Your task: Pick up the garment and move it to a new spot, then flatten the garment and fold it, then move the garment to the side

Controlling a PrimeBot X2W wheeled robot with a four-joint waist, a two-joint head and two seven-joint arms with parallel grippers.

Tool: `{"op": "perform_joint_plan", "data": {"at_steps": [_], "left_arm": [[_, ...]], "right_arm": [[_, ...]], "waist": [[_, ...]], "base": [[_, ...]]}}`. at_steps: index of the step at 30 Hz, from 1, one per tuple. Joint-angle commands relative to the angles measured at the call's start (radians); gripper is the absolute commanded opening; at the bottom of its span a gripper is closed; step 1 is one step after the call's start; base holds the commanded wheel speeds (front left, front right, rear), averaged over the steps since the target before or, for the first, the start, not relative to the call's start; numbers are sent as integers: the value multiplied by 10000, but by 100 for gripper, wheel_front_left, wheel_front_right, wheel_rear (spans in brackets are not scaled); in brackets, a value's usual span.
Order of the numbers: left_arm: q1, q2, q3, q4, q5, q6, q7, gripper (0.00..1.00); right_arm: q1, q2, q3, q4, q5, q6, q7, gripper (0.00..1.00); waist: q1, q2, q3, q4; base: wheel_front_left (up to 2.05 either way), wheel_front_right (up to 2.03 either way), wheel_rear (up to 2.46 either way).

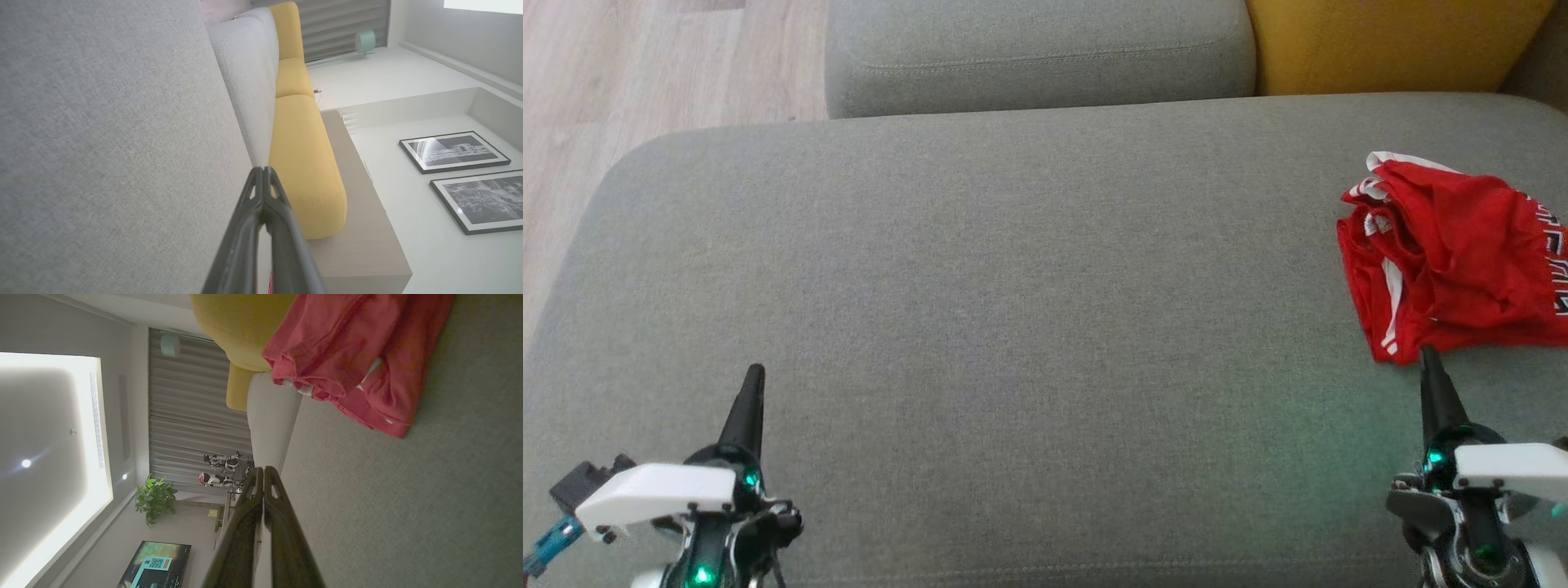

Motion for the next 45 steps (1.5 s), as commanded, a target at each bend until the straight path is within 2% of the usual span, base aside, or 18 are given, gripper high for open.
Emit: {"op": "perform_joint_plan", "data": {"at_steps": [1, 16, 45], "left_arm": [[-583, 19, 415, -225, -222, -160, 73, 0], [-783, -418, 1136, 44, -1655, -675, 493, 0], [-788, -463, 1200, 45, -1601, -675, 545, 0]], "right_arm": [[-538, -50, 111, -255, 319, -6, -72, 0], [-724, -54, -11, 13, 2220, -7, -85, 0], [-724, -54, -10, 13, 2221, -7, -86, 0]], "waist": [[0, 0, 1, 0], [0, 0, 15, -5], [0, 0, 15, -5]], "base": [[0, 0, 0], [0, 0, 0], [0, 0, 0]]}}
